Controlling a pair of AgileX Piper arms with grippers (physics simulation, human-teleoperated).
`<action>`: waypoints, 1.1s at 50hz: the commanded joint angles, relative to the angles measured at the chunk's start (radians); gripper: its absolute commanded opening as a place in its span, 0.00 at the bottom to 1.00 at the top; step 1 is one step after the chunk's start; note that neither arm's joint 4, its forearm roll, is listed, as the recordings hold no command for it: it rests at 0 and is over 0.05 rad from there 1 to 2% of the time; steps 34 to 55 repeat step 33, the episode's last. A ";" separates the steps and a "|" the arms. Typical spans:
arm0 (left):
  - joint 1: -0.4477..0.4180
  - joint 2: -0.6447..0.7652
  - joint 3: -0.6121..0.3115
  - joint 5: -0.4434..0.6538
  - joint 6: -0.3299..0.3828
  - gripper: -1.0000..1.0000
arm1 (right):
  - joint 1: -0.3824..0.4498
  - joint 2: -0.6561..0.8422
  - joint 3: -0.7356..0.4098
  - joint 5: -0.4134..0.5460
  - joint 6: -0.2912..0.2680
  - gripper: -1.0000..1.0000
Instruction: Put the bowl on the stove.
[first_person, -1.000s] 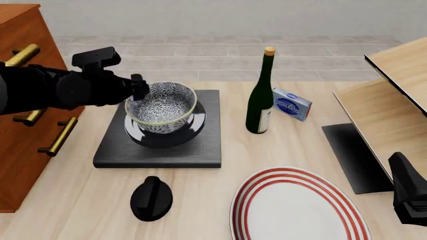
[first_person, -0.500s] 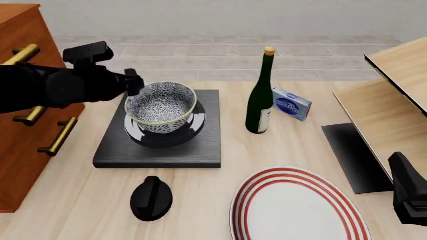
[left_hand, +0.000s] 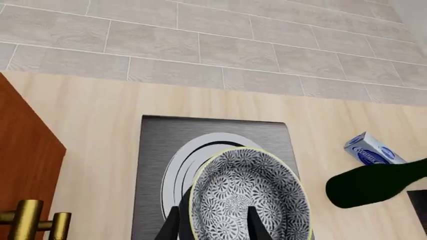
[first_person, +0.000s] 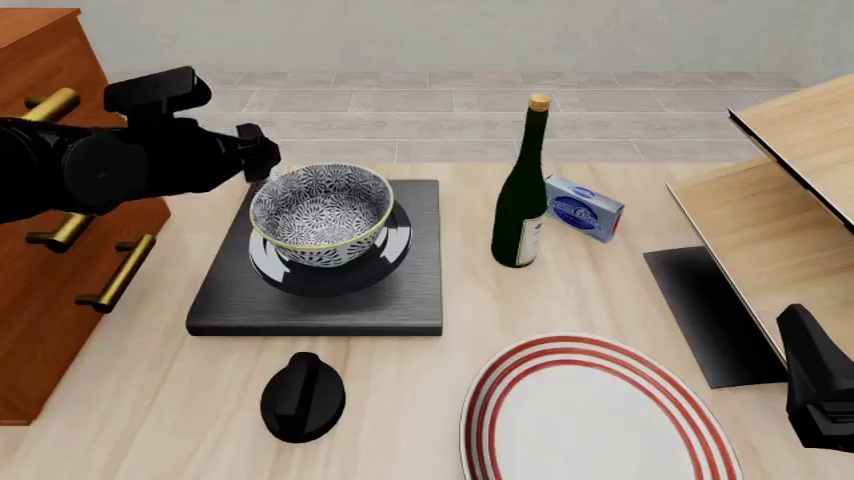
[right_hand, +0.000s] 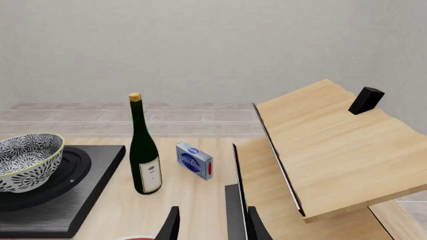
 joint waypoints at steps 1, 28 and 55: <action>-0.012 -0.058 0.015 0.011 -0.019 1.00 | 0.000 0.000 0.000 0.000 0.000 1.00; -0.015 -0.142 0.044 0.010 -0.024 1.00 | 0.000 0.000 0.000 0.000 0.000 1.00; -0.017 -0.163 0.059 0.008 -0.025 1.00 | 0.000 0.000 0.000 0.000 0.000 1.00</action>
